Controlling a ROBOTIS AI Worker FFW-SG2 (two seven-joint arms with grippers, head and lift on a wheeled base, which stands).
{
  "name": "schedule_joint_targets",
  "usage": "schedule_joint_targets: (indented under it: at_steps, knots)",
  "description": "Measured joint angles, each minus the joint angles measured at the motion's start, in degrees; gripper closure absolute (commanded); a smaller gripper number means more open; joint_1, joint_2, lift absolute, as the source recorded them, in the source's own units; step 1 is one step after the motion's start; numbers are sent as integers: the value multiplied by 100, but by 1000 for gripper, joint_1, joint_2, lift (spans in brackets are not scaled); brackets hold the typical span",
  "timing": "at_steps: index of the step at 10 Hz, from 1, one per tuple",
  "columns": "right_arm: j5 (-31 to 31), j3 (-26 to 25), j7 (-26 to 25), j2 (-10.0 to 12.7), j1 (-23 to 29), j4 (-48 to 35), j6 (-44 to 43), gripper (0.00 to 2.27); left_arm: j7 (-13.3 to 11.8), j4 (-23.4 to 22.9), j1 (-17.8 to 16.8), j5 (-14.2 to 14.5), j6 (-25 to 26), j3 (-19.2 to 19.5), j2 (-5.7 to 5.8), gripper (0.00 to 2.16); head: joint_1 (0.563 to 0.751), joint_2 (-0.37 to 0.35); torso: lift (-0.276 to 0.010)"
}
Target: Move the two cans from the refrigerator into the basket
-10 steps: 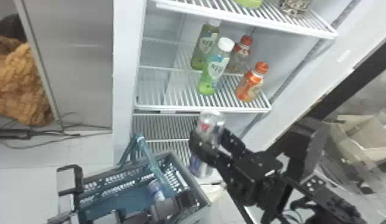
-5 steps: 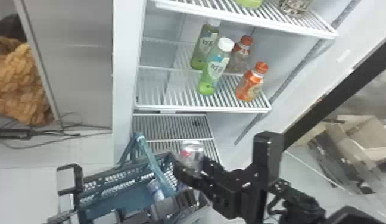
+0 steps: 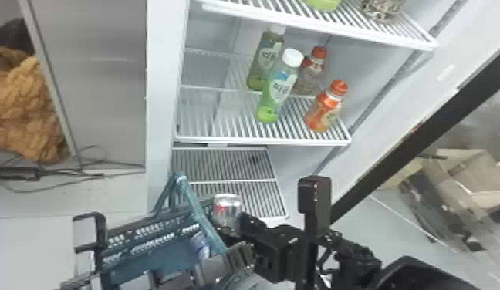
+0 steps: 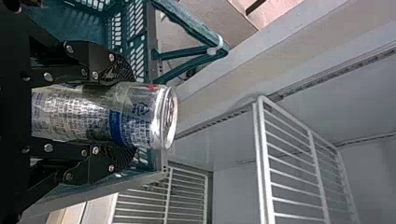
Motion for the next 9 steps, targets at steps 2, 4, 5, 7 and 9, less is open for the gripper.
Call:
schedule_joint_targets:
  at_steps: [2,4,5,7,9]
  knots:
    - [-24,36,32,-14,-53,144,-88,713,0,0,-11,1,-1,-14,7,1202,695,-350,-276]
    - [-69,35,116,-14,-87,272,-167,427,0,0,-12,11,-1,-10,8,1202,695,-350,-276]
    - [-15,32,168,-12,-92,293,-252,377,-2,0,-13,13,-1,-9,6,1202,695,-350,-276]
    - [123,25,251,-11,-94,314,-470,369,0,0,0,12,-13,-7,2,1202,695,-350,-276]
    - [224,11,265,-8,-67,258,-649,377,0,0,2,11,-11,-5,4,1202,695,-350,-276]
